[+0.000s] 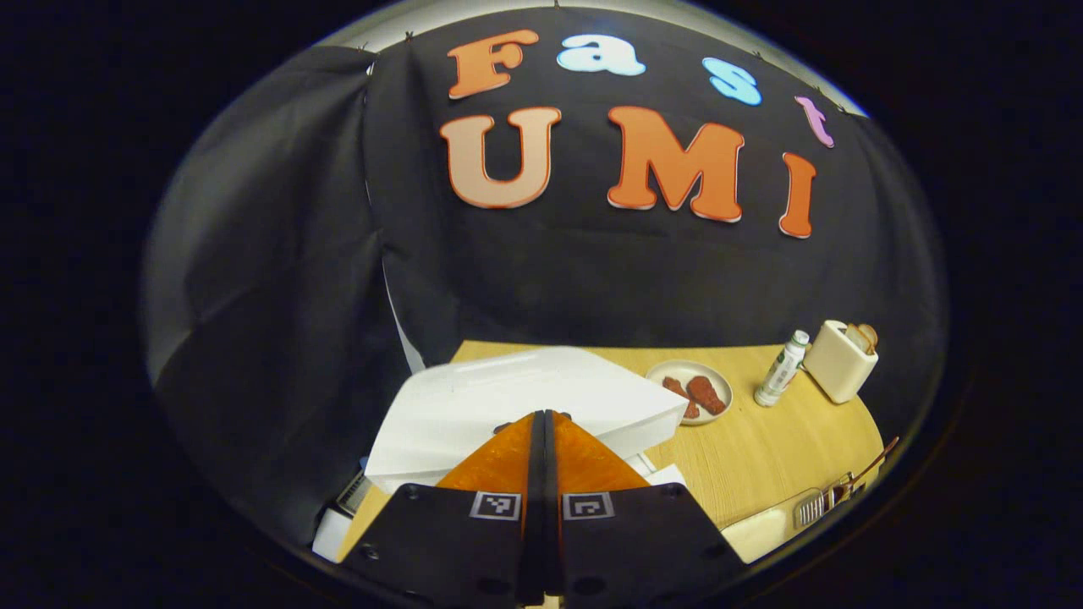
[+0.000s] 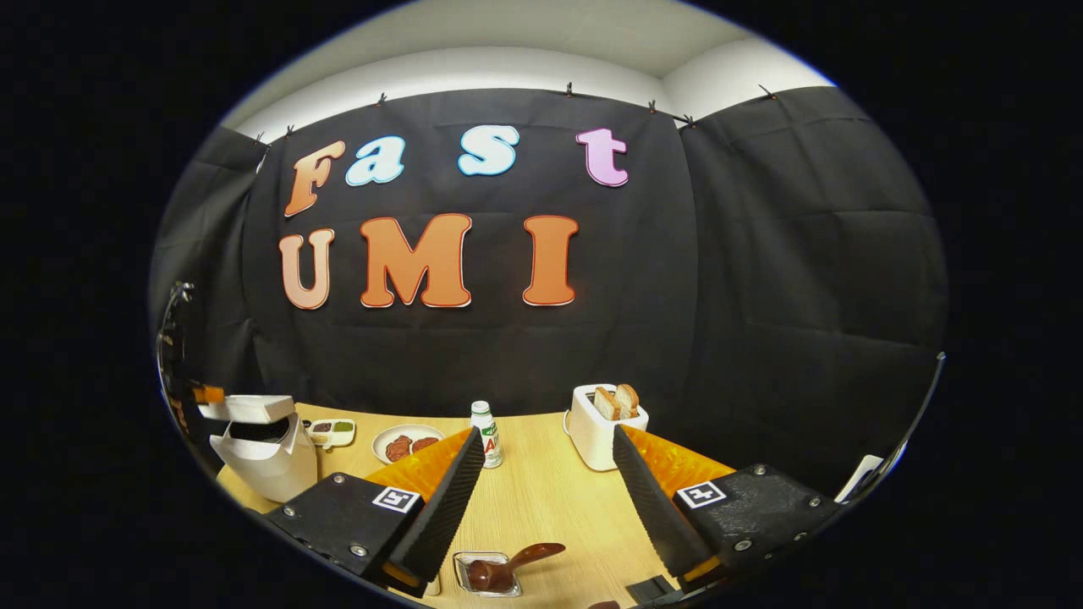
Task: Close the left gripper, press the button to open the rice cooker; take a wooden spoon from the chopstick holder with the right hand, scoop a spoonful of rice and pour it into the rice cooker, then put the wooden spoon back into the chopstick holder.
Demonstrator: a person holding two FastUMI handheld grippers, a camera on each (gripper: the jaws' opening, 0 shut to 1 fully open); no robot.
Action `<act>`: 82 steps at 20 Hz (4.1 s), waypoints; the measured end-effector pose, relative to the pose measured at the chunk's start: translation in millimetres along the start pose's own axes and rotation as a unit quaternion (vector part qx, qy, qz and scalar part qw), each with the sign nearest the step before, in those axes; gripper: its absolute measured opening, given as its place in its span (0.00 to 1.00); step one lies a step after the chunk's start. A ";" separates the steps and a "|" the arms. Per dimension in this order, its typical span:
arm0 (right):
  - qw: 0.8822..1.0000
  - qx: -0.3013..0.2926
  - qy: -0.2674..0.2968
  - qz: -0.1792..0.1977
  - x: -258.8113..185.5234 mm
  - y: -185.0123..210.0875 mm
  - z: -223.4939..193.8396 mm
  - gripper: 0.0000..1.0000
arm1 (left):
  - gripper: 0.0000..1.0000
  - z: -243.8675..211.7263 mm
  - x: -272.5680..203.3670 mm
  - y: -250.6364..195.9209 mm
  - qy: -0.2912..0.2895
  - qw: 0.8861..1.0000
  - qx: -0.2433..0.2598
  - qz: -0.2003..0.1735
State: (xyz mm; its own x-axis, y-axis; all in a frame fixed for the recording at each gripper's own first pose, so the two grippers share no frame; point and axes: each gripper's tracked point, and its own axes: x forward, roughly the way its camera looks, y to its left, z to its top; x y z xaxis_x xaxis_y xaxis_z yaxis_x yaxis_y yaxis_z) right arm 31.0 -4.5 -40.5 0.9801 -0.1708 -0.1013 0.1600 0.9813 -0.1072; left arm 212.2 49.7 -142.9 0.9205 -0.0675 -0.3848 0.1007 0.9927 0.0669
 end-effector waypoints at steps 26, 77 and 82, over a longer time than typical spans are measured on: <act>0.977 0.134 0.162 0.042 32.1 17.0 -192.2 0.95 | 0.30 98.4 -154.4 23.5 -0.140 0.987 -0.061 0.049; 0.979 -0.068 0.085 0.171 -3.7 226.0 -144.3 0.00 | 1.00 71.1 -178.7 118.7 -0.137 0.990 -0.014 0.026; 0.972 -0.122 0.091 0.176 8.3 233.9 -182.9 0.00 | 1.00 56.3 -176.0 127.3 -0.121 0.992 -0.006 0.033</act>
State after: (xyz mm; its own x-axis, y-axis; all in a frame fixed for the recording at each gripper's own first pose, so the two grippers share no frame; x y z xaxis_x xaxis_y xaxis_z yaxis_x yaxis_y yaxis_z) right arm 55.0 207.3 -247.3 0.9282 0.1375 -0.3458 -0.2366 0.9353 -0.2630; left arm 84.3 182.2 -14.8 0.9888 -0.0221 -0.1474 0.0333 0.9967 0.0737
